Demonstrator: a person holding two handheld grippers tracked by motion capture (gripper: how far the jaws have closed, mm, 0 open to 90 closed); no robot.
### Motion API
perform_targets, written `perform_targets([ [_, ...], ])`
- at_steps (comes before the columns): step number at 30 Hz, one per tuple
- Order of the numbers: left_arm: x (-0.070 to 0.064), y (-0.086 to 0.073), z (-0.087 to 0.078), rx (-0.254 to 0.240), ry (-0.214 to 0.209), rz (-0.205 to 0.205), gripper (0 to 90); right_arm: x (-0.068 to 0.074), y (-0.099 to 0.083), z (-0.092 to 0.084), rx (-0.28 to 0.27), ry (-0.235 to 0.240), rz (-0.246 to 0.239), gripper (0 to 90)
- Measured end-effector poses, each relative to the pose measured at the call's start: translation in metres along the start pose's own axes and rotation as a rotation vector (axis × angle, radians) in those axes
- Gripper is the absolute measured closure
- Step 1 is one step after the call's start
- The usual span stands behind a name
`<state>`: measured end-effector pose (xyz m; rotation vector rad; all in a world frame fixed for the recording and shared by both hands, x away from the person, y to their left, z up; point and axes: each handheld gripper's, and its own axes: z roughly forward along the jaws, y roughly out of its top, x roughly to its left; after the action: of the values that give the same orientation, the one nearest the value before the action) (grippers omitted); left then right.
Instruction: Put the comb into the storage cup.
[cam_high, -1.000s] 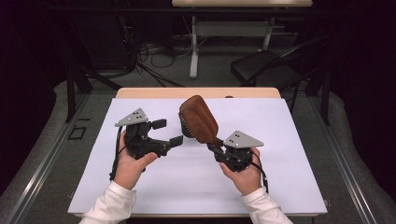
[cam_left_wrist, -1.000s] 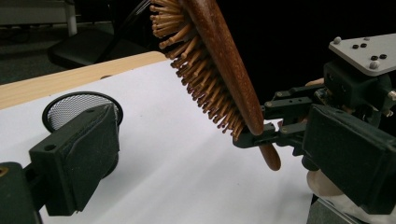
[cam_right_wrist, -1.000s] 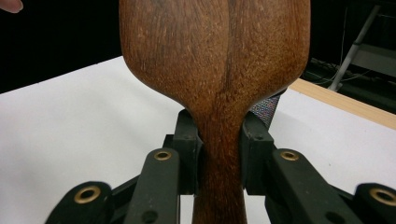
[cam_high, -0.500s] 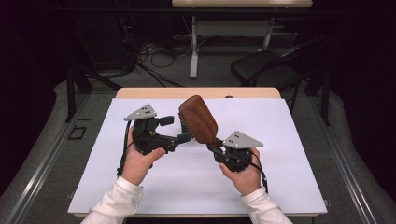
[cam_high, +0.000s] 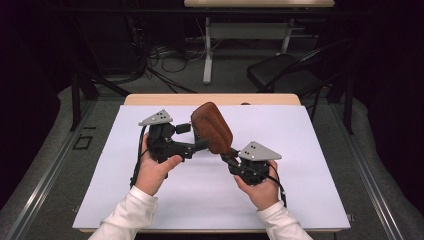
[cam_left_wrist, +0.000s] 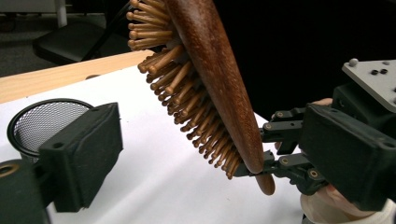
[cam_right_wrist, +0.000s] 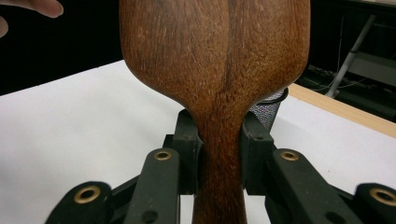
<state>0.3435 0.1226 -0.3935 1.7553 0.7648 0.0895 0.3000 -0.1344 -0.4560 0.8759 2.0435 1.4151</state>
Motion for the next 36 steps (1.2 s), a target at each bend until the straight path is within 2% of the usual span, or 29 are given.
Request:
perform_targets([
  [5,0.002,0.000,0.002,0.004,-0.003,-0.035,7.5,0.002,0.000,0.000,-0.002,-0.002,-0.008,72.5],
  [19,0.007,0.001,0.009,0.017,-0.020,-0.096,7.5,0.005,0.000,0.000,-0.010,-0.001,-0.019,72.5],
  [23,0.008,0.001,0.012,0.020,-0.037,-0.117,7.5,0.005,0.000,0.000,-0.014,-0.002,-0.020,72.4],
  [36,0.010,0.005,0.021,0.009,-0.064,-0.159,7.6,0.008,0.000,0.000,-0.017,0.004,-0.024,72.5],
])
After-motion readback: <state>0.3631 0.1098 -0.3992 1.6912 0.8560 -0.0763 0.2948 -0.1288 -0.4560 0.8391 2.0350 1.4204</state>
